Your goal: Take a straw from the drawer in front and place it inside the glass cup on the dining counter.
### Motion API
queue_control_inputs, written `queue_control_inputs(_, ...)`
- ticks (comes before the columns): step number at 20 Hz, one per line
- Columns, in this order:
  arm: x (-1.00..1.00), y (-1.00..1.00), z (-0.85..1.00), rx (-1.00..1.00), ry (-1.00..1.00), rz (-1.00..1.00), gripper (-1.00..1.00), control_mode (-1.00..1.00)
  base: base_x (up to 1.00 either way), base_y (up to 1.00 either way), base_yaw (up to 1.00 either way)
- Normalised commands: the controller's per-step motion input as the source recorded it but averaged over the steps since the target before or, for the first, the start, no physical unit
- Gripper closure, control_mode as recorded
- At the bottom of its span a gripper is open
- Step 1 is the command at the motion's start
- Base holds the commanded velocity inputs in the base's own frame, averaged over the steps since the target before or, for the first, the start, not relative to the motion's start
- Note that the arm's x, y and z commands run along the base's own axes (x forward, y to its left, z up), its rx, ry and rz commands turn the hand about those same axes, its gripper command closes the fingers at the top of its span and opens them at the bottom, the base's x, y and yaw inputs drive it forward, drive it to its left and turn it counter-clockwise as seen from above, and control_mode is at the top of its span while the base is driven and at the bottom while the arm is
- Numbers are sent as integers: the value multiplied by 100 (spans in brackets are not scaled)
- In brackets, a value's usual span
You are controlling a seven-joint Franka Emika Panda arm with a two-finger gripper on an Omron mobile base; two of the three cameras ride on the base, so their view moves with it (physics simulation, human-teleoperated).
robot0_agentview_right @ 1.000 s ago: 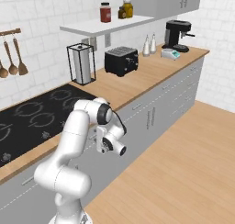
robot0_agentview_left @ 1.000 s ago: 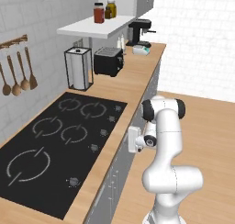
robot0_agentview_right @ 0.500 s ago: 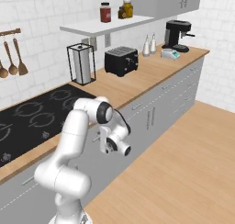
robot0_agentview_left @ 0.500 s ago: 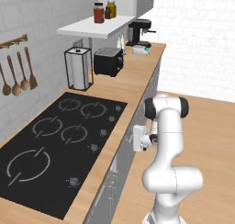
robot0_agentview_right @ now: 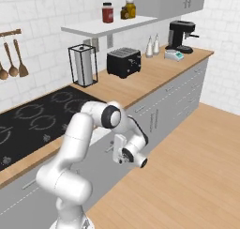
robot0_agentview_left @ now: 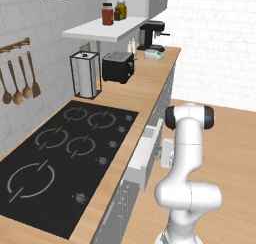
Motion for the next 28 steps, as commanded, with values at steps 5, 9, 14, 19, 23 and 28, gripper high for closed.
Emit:
queue_control_inputs(5,-36,-79,0,6,0,0,100,-100,0,0,0)
queue_control_inputs(9,-23,-84,0,6,0,0,100,-100,0,0,0)
queue_control_inputs(14,-10,-48,-8,2,6,0,-100,-100,0,0,0)
queue_control_inputs(19,-2,-3,-23,-4,1,0,-100,-100,0,0,0)
queue_control_inputs(23,-14,-20,-1,0,0,0,-100,-100,0,0,0)
queue_control_inputs(28,-25,-18,56,-3,-2,-2,-100,-100,0,0,0)
